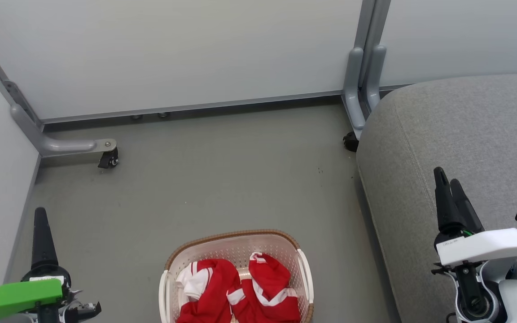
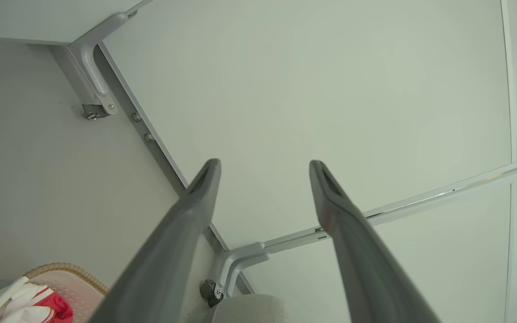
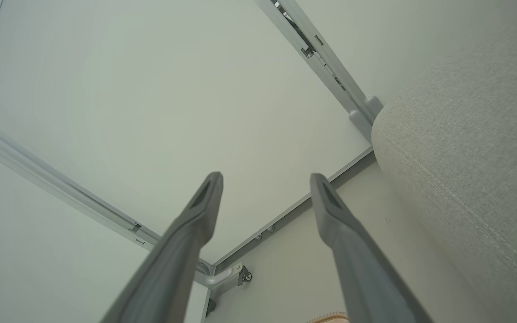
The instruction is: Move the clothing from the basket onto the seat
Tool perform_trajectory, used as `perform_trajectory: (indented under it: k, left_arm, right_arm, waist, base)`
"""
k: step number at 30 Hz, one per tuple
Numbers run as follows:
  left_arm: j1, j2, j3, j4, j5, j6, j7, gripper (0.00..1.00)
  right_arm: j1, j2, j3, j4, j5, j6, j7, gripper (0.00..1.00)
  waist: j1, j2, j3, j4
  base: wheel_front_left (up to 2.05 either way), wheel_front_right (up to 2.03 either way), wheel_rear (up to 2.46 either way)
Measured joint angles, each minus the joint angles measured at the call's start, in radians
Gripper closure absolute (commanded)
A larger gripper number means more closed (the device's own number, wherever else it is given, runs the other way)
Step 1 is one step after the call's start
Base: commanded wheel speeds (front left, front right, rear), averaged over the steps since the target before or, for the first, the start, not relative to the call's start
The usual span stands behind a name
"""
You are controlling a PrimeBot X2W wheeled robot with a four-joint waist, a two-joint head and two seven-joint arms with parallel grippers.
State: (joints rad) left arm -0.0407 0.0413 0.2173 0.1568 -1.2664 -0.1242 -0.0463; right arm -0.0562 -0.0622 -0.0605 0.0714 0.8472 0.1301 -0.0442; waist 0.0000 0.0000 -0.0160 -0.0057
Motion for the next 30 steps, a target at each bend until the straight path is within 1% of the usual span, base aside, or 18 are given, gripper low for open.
perform_trajectory:
  k: [4, 6, 10, 12, 15, 22, 25, 30]
  left_arm:
    - [0.002, 0.000, -0.016, -0.043, 0.100, 0.002, -0.014, 0.00]
    - [0.009, 0.000, -0.034, -0.064, 0.152, 0.021, -0.019, 0.00]
    - [0.019, 0.001, -0.103, -0.112, 0.305, 0.077, -0.034, 0.00]
    - [0.024, 0.001, -0.151, -0.123, 0.382, 0.121, -0.039, 0.00]
    - [0.035, 0.001, -0.209, -0.113, 0.467, 0.173, -0.049, 0.00]
    - [0.047, 0.001, -0.285, -0.024, 0.609, 0.249, -0.069, 0.00]
    - [0.047, 0.002, -0.304, 0.009, 0.663, 0.265, -0.078, 0.00]
    - [0.047, 0.002, -0.326, 0.056, 0.711, 0.275, -0.089, 0.00]
  right_arm:
    - [-0.006, -0.008, 0.017, -0.034, -0.116, 0.000, -0.013, 0.00]
    - [-0.009, -0.013, 0.027, -0.044, -0.169, 0.000, -0.020, 0.00]
    - [-0.009, -0.015, 0.042, -0.051, -0.270, 0.000, -0.033, 0.00]
    - [-0.009, -0.015, 0.044, -0.057, -0.322, 0.000, -0.039, 0.00]
    - [-0.008, -0.014, 0.052, -0.059, -0.379, 0.000, -0.049, 0.00]
    - [0.001, -0.008, 0.067, -0.049, -0.489, 0.000, -0.070, 0.00]
    - [0.009, -0.007, 0.073, -0.040, -0.533, 0.000, -0.079, 0.00]
    - [0.009, -0.003, 0.066, -0.040, -0.601, 0.000, -0.092, 0.00]
  waist:
    - [0.0000, 0.0000, 0.001, 0.001]
    - [0.0000, 0.0000, 0.001, 0.001]
    - [0.0000, 0.0000, 0.002, 0.001]
    - [0.0000, 0.0000, 0.002, 0.001]
    - [0.0000, 0.0000, 0.001, 0.000]
    - [0.0000, 0.0000, -0.006, -0.004]
    - [0.0000, 0.0000, -0.008, -0.005]
    - [0.0000, 0.0000, -0.012, -0.007]
  base:
    - [0.00, 0.00, 0.00]
    - [0.00, 0.00, 0.00]
    - [0.00, 0.00, 0.00]
    - [0.00, 0.00, 0.00]
    - [0.00, 0.00, 0.00]
    - [0.00, 0.00, 0.00]
    - [0.00, 0.00, 0.00]
    - [0.00, 0.00, 0.00]
